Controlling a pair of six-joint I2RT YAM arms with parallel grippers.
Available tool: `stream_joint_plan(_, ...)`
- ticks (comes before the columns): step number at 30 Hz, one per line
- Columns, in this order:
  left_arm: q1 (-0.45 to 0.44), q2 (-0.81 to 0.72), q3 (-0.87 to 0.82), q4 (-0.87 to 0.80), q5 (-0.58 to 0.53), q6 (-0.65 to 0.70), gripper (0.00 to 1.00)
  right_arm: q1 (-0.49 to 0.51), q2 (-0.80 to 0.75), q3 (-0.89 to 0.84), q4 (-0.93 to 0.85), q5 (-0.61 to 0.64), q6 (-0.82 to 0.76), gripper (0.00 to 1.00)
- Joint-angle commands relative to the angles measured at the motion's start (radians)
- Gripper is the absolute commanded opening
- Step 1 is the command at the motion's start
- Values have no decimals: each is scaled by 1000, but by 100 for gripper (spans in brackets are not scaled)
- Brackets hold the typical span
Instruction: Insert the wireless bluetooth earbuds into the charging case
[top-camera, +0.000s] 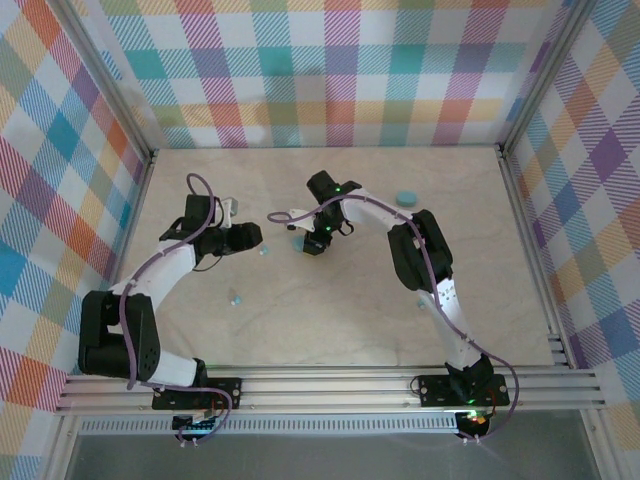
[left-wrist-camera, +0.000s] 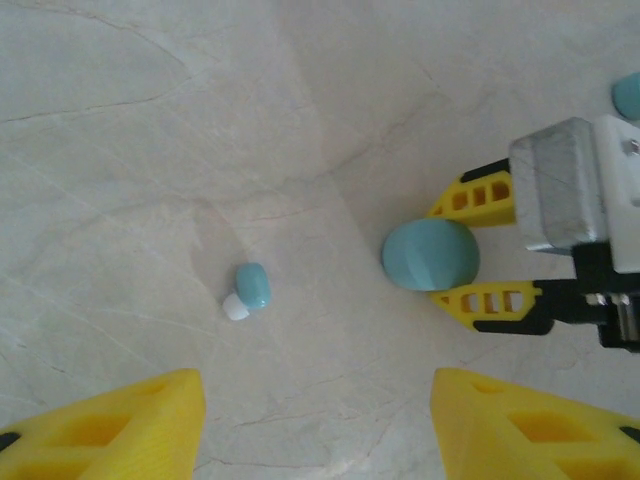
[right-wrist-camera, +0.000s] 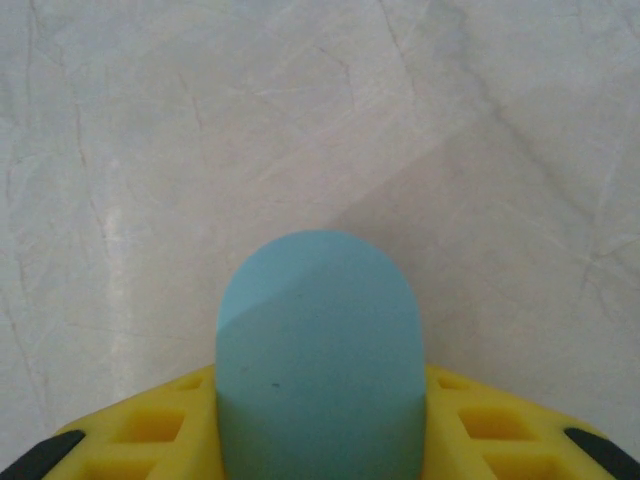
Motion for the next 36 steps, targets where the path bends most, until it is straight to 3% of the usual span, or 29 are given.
stream_joint_plan(1, 14, -48, -31, 23, 76, 53, 61, -2, -62, -13, -57, -64, 31, 34)
stream_joint_plan(9, -3, -111, 23, 50, 328, 172, 64, -18, -181, -105, -33, -121, 65, 33)
stream_joint_plan(17, -73, -242, 47, 108, 427, 416, 63, -25, -303, -109, -183, -177, 56, 32)
stream_joint_plan(19, -107, -307, 29, 97, 525, 625, 62, -26, -339, -111, -234, -197, 53, 32)
stream_joint_plan(22, -179, -414, -12, 89, 471, 825, 64, -25, -390, -109, -301, -216, 62, 32)
stream_joint_plan(28, -199, -434, 34, 16, 513, 839, 64, -10, -539, -171, -325, -186, 81, 32)
stream_joint_plan(36, -255, -439, -84, 310, 508, 657, 62, 27, -775, -326, -240, -171, 81, 29)
